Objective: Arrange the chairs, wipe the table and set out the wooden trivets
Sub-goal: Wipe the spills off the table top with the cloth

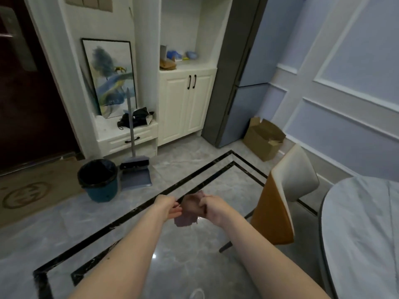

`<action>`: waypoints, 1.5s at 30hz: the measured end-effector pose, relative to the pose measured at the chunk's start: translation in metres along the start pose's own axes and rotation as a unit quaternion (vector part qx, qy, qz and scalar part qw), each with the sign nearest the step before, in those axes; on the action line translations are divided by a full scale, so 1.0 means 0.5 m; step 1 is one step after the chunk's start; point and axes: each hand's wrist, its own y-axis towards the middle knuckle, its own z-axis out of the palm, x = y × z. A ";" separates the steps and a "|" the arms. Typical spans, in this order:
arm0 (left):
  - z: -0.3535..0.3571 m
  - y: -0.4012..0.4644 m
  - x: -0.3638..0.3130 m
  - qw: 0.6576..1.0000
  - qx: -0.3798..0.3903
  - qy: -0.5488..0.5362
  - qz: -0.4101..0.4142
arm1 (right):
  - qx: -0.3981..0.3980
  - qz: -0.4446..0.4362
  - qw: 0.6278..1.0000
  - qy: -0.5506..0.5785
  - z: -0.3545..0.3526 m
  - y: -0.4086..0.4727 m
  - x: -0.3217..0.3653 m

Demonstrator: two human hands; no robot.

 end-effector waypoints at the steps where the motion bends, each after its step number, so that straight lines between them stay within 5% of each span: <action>1: 0.026 0.040 -0.030 1.000 0.001 0.018 -0.006 | -0.025 0.015 0.999 0.026 -0.011 0.047 0.029; 11: 0.257 0.343 -0.367 0.990 0.102 0.043 -0.092 | -0.032 0.026 0.979 0.200 -0.118 0.420 0.357; 22: 0.420 0.719 -0.745 0.991 0.044 -0.126 -0.004 | -0.018 -0.002 0.978 0.206 -0.144 0.789 0.679; 30: 0.503 0.969 -1.053 0.993 0.000 -0.104 0.064 | -0.057 -0.015 0.971 0.230 -0.139 1.039 0.894; 35: 0.586 1.076 -1.187 0.983 -0.112 -0.037 0.143 | -0.079 -0.039 0.972 0.217 -0.160 1.169 1.027; 45: 0.785 1.346 -1.426 0.968 -0.113 -0.031 0.222 | -0.072 -0.043 0.980 0.179 -0.284 1.522 1.252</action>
